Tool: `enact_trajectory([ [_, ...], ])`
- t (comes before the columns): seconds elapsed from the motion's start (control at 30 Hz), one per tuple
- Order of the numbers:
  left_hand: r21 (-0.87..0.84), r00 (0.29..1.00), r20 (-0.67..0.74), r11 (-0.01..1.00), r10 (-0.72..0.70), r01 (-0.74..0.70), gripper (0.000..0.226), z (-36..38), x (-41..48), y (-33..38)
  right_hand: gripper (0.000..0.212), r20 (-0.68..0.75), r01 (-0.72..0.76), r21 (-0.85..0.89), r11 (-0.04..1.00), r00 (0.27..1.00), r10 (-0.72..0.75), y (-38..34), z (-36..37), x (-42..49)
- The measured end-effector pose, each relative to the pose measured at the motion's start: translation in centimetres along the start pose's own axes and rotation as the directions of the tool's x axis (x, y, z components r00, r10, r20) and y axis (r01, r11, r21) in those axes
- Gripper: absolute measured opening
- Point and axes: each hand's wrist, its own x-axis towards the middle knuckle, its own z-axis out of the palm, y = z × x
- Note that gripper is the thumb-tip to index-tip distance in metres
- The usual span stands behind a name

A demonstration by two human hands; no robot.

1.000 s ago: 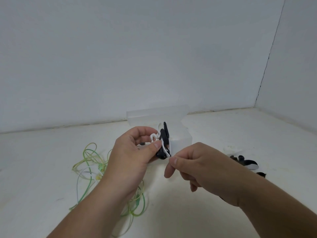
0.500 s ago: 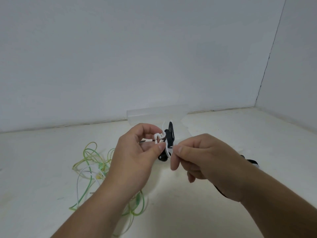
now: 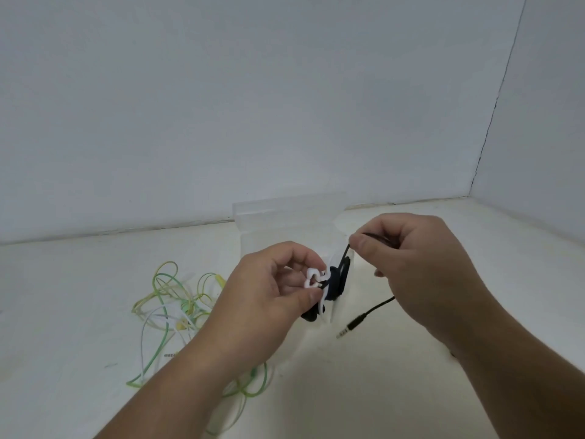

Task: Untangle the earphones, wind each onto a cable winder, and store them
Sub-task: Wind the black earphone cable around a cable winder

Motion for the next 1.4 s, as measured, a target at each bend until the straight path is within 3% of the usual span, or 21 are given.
enact_trajectory([
  [0.1, -0.117, 0.998, 0.058, 0.993, 0.0, 0.007, 0.026, -0.2, 0.1, 0.0, 0.022, -0.007, -0.059, 0.051, 0.997, 0.998, 0.059, 0.5, 0.2, 0.2],
  [0.27, -0.252, 0.994, 0.103, 0.968, 0.037, -0.009, 0.02, -0.2, 0.0, 0.1, 0.033, 0.182, -0.265, 0.12, 0.957, 0.953, 0.242, 0.7, 0.8, 0.0],
  [0.47, -0.374, 0.996, -0.084, 0.927, 0.004, -0.036, 0.023, -0.5, 0.4, -0.2, 0.044, 0.484, -0.324, -0.03, 0.946, 0.823, 0.297, 0.7, 2.1, -0.9],
  [0.63, -0.221, 0.961, -0.268, 0.975, -0.071, 0.011, 0.021, -1.0, 0.7, -0.5, 0.035, 0.575, -0.284, -0.017, 0.959, 0.782, 0.241, 0.1, 2.3, -1.3],
  [0.73, -0.075, 0.954, -0.292, 0.996, -0.06, 0.039, 0.024, -1.0, 0.5, -0.5, 0.032, 0.569, -0.239, 0.0, 0.971, 0.798, 0.196, -0.5, 2.0, -1.4],
  [0.83, 0.114, 0.97, -0.244, 0.992, -0.016, 0.045, 0.027, -0.9, 0.3, -0.4, 0.03, 0.532, -0.194, 0.023, 0.981, 0.833, 0.152, -1.0, 1.7, -1.4],
  [0.93, 0.199, 0.982, -0.187, 0.98, 0.013, 0.025, 0.03, -0.7, 0.3, -0.6, 0.032, 0.448, -0.188, 0.107, 0.976, 0.886, 0.121, -1.1, 1.5, -1.2],
  [1.07, 0.151, 0.993, -0.117, 0.988, 0.003, 0.015, 0.034, -0.7, 0.4, -0.6, 0.034, 0.282, -0.223, 0.169, 0.96, 0.944, 0.169, -0.4, 1.1, -0.5],
  [1.27, 0.207, 1.0, -0.021, 0.978, 0.001, 0.004, 0.035, -0.5, 0.1, -0.4, 0.03, 0.126, -0.098, 0.018, 0.995, 0.988, 0.095, 0.4, 1.0, -0.1],
  [1.4, 0.085, 0.994, 0.106, 0.996, -0.003, -0.006, 0.027, -0.5, 0.0, -0.1, 0.035, 0.061, -0.144, 0.039, 0.989, 0.988, 0.141, 0.6, 0.9, 0.1],
])
